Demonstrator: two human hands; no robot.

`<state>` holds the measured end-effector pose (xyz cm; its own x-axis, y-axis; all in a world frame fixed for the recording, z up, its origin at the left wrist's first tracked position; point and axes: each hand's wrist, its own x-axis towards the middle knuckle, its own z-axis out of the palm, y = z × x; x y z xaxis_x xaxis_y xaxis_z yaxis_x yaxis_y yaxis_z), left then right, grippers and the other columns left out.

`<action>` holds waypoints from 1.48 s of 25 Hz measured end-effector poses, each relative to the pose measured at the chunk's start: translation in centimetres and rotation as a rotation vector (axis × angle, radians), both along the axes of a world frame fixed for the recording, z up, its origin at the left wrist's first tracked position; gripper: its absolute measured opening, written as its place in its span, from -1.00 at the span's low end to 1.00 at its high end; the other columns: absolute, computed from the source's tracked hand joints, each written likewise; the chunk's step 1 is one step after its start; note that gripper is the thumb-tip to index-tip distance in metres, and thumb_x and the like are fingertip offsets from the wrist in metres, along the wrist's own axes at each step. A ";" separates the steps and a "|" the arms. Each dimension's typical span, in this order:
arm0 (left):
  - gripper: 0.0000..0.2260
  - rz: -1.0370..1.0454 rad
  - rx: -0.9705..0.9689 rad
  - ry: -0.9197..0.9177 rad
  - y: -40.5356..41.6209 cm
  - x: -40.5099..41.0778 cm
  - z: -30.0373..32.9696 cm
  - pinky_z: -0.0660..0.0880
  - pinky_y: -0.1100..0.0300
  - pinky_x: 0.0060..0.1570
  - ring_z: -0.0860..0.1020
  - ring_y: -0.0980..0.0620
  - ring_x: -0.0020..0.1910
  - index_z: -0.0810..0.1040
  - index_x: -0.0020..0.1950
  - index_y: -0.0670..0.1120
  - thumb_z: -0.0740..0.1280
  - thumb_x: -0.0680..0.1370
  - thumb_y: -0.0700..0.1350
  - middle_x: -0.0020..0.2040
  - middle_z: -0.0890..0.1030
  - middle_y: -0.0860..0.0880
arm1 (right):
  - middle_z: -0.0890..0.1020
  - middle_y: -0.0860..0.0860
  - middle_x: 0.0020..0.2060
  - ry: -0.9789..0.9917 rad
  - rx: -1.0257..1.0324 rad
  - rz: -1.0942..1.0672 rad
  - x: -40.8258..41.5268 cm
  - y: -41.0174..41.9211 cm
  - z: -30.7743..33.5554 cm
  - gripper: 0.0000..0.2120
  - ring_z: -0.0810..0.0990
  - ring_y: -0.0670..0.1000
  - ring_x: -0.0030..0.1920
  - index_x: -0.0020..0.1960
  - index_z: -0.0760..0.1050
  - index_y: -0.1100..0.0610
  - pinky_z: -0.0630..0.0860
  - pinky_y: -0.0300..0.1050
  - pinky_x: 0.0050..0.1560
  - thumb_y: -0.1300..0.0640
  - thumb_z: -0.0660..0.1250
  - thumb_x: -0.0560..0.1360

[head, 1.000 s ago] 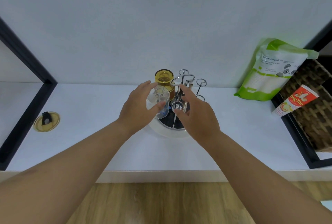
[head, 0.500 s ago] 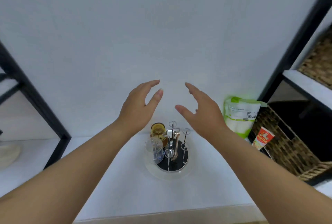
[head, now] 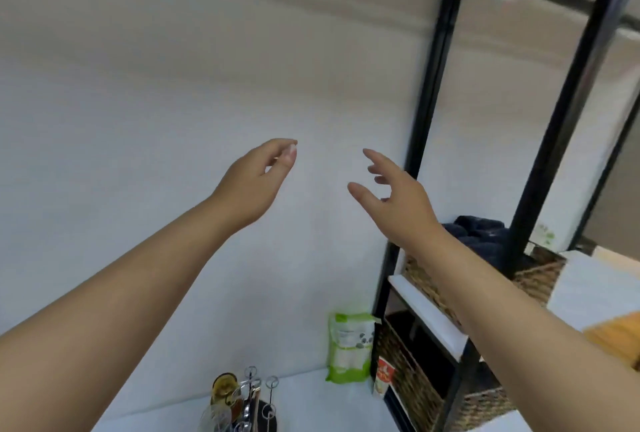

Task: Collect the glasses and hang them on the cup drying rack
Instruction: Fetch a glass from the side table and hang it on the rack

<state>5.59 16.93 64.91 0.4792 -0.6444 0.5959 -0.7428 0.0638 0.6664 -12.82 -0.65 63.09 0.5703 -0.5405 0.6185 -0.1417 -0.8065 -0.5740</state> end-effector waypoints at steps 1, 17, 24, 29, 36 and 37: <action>-0.58 -0.038 -0.018 -0.020 -0.3 -1.1 2.2 0.34 0.15 0.38 0.45 0.20 0.39 0.47 0.48 0.13 0.11 0.69 0.23 0.40 0.51 0.25 | 0.54 -0.15 0.40 -0.009 -0.019 -0.035 -2.0 0.3 2.3 -0.37 0.50 -0.10 0.38 0.60 0.30 -0.27 0.54 0.13 0.37 -0.28 0.37 0.58; -0.58 -0.774 -0.087 -0.162 -8.6 -31.6 7.2 0.32 0.22 0.23 0.41 0.21 0.32 0.38 0.55 0.12 0.12 0.71 0.16 0.34 0.45 0.20 | 0.57 -0.07 0.39 -0.069 -0.084 -0.787 -40.0 9.4 9.5 -0.39 0.55 -0.04 0.34 0.63 0.30 -0.15 0.49 -0.03 0.32 -0.20 0.35 0.63; -0.61 -1.122 -0.128 -0.100 -12.6 -51.5 9.3 0.39 0.28 0.19 0.43 0.21 0.30 0.39 0.55 0.08 0.15 0.72 0.09 0.32 0.46 0.19 | 0.57 -0.01 0.40 -0.135 -0.042 -1.106 -59.5 13.7 9.6 -0.42 0.56 0.02 0.34 0.62 0.32 -0.14 0.57 0.05 0.28 -0.16 0.36 0.65; -0.60 -1.297 -0.149 -0.075 -14.5 -65.4 10.8 0.41 0.24 0.19 0.44 0.18 0.31 0.37 0.56 0.09 0.15 0.72 0.10 0.36 0.48 0.17 | 0.56 -0.06 0.37 -0.175 -0.091 -1.270 -70.5 15.5 10.8 -0.44 0.54 -0.05 0.25 0.62 0.32 -0.13 0.42 -0.32 -0.05 -0.16 0.34 0.65; -0.60 -1.515 -0.100 -0.011 -18.0 -84.1 10.0 0.38 0.09 0.35 0.41 0.13 0.40 0.36 0.55 0.17 0.14 0.71 0.14 0.47 0.47 0.11 | 0.55 -0.12 0.36 -0.184 -0.066 -1.422 -83.6 15.4 9.6 -0.44 0.55 -0.09 0.31 0.60 0.32 -0.22 0.48 -0.22 0.07 -0.19 0.35 0.63; -0.60 -1.550 -0.102 0.004 -18.7 -86.4 10.3 0.36 0.12 0.32 0.39 0.15 0.40 0.36 0.56 0.16 0.14 0.71 0.14 0.47 0.46 0.11 | 0.56 -0.12 0.35 -0.181 -0.068 -1.444 -85.1 15.0 9.9 -0.44 0.56 -0.13 0.29 0.60 0.32 -0.23 0.50 -0.19 0.10 -0.21 0.34 0.63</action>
<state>-80.78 -1.81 75.16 -0.5923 -0.4520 0.6670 0.0919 0.7845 0.6133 -97.94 14.39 73.03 -0.5203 -0.5311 0.6687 -0.7672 -0.0531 -0.6392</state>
